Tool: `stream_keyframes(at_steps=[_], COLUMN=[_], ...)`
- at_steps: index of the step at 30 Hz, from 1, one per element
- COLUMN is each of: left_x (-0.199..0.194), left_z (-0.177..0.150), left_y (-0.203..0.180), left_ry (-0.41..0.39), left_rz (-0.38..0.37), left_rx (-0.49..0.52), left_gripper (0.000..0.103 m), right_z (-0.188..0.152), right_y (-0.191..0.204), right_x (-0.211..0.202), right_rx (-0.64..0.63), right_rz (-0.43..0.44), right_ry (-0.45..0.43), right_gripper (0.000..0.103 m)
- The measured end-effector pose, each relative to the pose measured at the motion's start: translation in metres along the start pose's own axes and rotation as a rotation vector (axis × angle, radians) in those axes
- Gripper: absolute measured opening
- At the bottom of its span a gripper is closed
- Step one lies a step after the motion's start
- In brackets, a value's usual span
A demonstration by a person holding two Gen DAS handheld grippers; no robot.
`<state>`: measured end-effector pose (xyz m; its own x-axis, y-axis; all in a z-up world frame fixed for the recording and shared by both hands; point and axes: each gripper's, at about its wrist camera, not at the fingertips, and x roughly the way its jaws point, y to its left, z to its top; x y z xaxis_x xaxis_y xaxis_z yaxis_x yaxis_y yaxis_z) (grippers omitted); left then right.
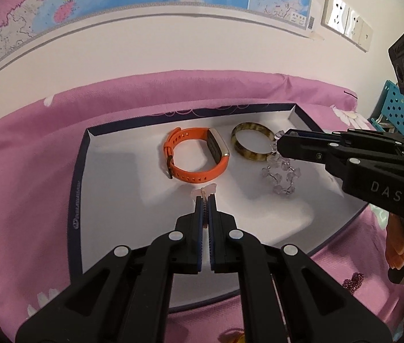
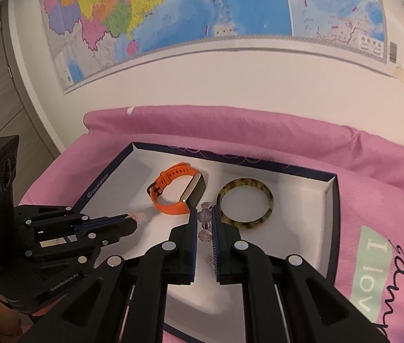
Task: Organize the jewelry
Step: 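Carry pendant and bracelet into the box and open both tools to release, then withdraw both open tools from the box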
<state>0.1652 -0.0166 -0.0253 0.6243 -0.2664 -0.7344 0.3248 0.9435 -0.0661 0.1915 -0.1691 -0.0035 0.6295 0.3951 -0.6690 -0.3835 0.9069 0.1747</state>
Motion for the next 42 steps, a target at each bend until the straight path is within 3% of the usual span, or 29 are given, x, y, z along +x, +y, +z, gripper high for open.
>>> stream_keyframes(at_steps=[8, 23, 26, 30, 32, 36, 38, 42], left_x=[0.014, 0.012, 0.006, -0.005, -0.016, -0.043, -0.058, -0.077], left_z=[-0.002, -0.004, -0.005, -0.006, -0.007, -0.015, -0.023, -0.043], left_y=[-0.001, 0.001, 0.002, 0.004, 0.007, 0.009, 0.009, 0.003], left_ry=[0.037, 0.024, 0.01, -0.019, -0.043, -0.104, -0.135, -0.147], left_rz=[0.007, -0.006, 0.0, 0.004, -0.007, -0.008, -0.002, -0.004], left_rx=[-0.008, -0.017, -0.012, -0.005, -0.016, 0.003, 0.018, 0.04], left_gripper=[0.004, 0.01, 0.023, 0.03, 0.036, 0.05, 0.059, 0.06], right_z=[-0.003, -0.01, -0.014, -0.02, -0.022, -0.032, -0.039, -0.058], right_y=[-0.005, -0.015, -0.014, -0.014, -0.012, -0.006, -0.003, 0.004], right_x=[0.014, -0.001, -0.005, -0.016, -0.024, -0.044, -0.053, -0.068], right_rx=[0.015, 0.055, 0.056, 0.057, 0.054, 0.038, 0.032, 0.009], right_rz=[0.033, 0.052, 0.054, 0.058, 0.06, 0.072, 0.075, 0.07], right_ry=[0.052, 0.04, 0.038, 0.025, 0.012, -0.01, -0.019, -0.016], right_gripper=[0.011, 0.011, 0.015, 0.019, 0.03, 0.034, 0.042, 0.045])
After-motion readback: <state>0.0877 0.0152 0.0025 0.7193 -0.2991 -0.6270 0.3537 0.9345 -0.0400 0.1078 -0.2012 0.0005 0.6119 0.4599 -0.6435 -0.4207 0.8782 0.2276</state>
